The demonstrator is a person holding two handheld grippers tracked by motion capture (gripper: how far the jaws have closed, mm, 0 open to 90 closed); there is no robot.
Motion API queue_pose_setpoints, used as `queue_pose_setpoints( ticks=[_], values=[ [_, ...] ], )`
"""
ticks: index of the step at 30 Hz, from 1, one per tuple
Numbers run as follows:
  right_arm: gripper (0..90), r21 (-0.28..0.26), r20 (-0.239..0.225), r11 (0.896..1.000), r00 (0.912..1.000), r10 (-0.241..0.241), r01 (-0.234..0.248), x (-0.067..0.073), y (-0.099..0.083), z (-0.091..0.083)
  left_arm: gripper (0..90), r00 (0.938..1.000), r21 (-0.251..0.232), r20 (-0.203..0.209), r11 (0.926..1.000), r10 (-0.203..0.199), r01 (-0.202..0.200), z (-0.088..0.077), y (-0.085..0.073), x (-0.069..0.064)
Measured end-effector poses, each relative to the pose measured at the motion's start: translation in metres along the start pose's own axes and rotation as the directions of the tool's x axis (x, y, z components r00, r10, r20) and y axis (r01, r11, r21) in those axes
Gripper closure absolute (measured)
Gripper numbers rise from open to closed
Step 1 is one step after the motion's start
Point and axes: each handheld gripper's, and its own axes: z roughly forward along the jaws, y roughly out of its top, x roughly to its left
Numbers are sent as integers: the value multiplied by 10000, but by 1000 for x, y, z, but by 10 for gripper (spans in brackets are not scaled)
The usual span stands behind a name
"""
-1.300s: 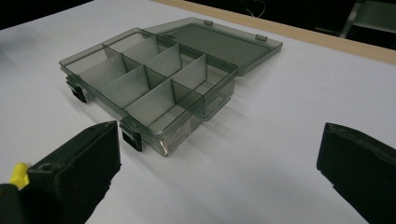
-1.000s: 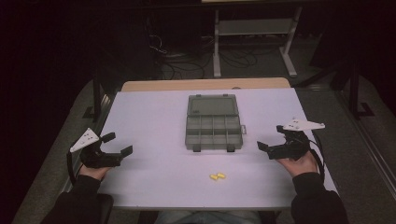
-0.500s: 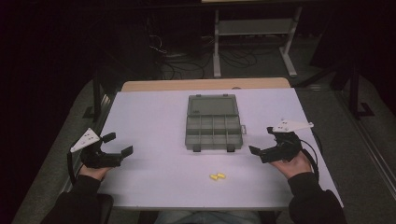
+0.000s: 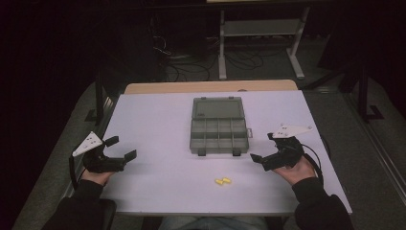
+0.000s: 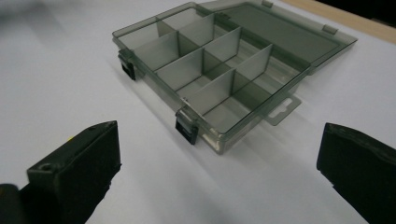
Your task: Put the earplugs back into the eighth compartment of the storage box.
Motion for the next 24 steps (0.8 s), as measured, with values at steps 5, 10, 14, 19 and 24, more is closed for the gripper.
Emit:
queue_pose_setpoints(
  ticks=[5,10,14,19,24],
  values=[
    [0,233,-218,9996,9997,-132,137,4,1,4,0,10000,15,-10,10000,21,-21,0,0,0],
    [0,452,-411,9985,9988,-278,297,8,2,9,0,10000,18,3,10000,25,-25,0,0,0],
    [0,565,-500,9976,9980,-377,405,11,2,11,0,10000,37,7,10000,34,-34,0,0,0],
    [0,667,-585,9964,9971,-494,532,13,3,13,0,9999,98,88,9999,55,-56,1,0,0],
    [0,737,-640,9956,9965,-532,579,15,3,15,0,9999,122,102,9999,51,-52,1,0,0]
  ],
)
